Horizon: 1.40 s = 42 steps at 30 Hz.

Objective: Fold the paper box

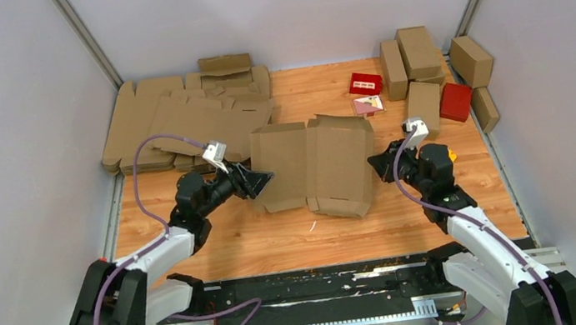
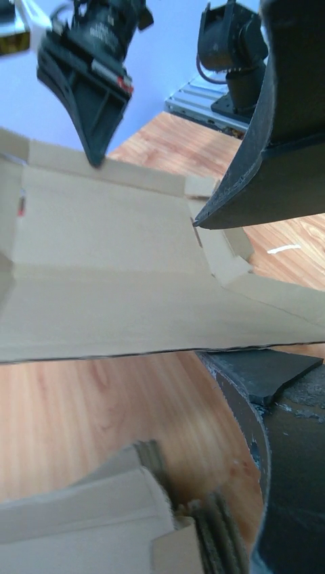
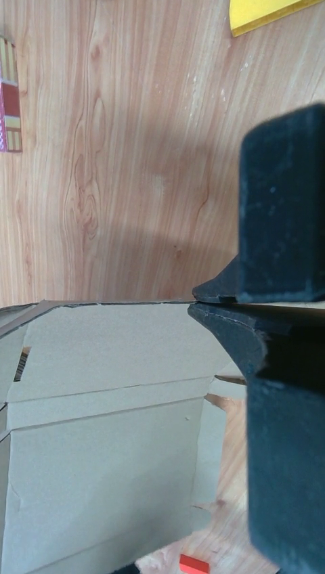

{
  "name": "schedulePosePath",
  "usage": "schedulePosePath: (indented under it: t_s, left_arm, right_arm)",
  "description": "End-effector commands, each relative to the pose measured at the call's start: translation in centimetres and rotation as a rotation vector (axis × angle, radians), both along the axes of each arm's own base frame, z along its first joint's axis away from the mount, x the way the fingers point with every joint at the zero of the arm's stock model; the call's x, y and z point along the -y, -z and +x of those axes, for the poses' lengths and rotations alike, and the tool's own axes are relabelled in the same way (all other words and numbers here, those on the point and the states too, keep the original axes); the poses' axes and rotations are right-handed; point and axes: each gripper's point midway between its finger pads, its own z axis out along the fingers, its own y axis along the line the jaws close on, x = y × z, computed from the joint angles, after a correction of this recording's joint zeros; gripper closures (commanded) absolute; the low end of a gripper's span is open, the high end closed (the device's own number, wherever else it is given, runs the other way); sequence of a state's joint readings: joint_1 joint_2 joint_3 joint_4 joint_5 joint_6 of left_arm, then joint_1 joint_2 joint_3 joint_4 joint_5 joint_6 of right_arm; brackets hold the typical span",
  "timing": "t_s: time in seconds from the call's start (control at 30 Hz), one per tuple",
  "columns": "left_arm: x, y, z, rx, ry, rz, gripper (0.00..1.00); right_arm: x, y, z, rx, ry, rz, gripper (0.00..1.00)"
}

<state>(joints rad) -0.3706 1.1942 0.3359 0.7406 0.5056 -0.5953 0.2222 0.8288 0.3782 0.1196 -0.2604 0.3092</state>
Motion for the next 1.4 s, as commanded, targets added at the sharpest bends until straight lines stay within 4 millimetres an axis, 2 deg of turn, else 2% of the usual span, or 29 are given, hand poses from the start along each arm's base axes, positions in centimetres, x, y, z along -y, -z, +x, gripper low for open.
schedulePosePath:
  t_s: [0.0,0.07,0.2,0.33,0.37,0.43,0.57,0.63,0.7,0.77,0.87,1.0,1.03,1.17,1.37]
  left_arm:
    - [-0.2,-5.1,-1.1,0.233,0.034,-0.027,0.31]
    - [-0.6,-5.9,-1.5,0.276,0.019,-0.011,0.31]
    - [-0.8,-5.5,-1.3,0.272,0.001,0.009,0.32]
    - [-0.4,-5.2,-1.1,0.253,0.02,0.018,0.43]
    - [-0.5,-5.1,-1.1,0.251,0.016,0.021,0.46]
    - [-0.7,-5.0,-1.0,0.254,-0.001,0.03,0.6]
    - [-1.0,-4.8,-0.7,0.245,-0.022,0.062,0.97]
    - [-1.1,-4.7,-0.5,0.24,-0.03,0.074,1.0]
    - [-1.1,-4.8,-0.6,0.247,-0.031,0.08,1.0]
    - [-0.9,-4.9,-0.9,0.26,-0.024,0.08,1.0]
    - [-0.5,-5.3,-1.4,0.288,-0.002,0.079,1.0]
    - [-0.1,-5.6,-1.9,0.305,0.017,0.07,1.0]
    - [0.0,-5.8,-2.0,0.309,0.02,0.067,1.0]
    - [0.2,-6.5,-2.5,0.321,0.032,0.053,1.0]
    - [0.3,-6.3,-3.4,0.311,0.03,0.042,1.0]
  right_arm:
    - [-0.9,-1.9,0.2,0.102,-0.038,-0.032,1.0]
    - [-1.3,-1.9,0.1,0.111,-0.05,-0.048,1.0]
    - [-1.9,-2.1,-0.2,0.134,-0.071,-0.067,1.0]
    - [-2.0,-2.6,-0.5,0.172,-0.073,-0.061,1.0]
    - [-1.9,-2.6,-0.5,0.177,-0.07,-0.059,1.0]
    - [-1.9,-2.7,-0.6,0.185,-0.069,-0.057,1.0]
    - [-1.6,-2.3,-0.4,0.171,-0.046,-0.058,1.0]
    - [-1.4,-2.0,-0.2,0.157,-0.032,-0.06,1.0]
    - [-1.3,-1.5,0.0,0.139,-0.02,-0.061,0.93]
    - [-1.3,-1.0,0.2,0.118,-0.014,-0.062,0.69]
    - [-1.5,0.3,0.5,0.057,-0.019,-0.071,0.46]
    - [-1.6,2.6,1.0,-0.049,-0.012,-0.097,0.31]
    - [-1.6,2.9,1.0,-0.068,-0.011,-0.1,0.23]
    - [-2.5,3.9,0.6,-0.095,-0.059,-0.085,0.04]
    - [-3.6,5.6,-0.9,-0.159,-0.127,-0.057,0.08]
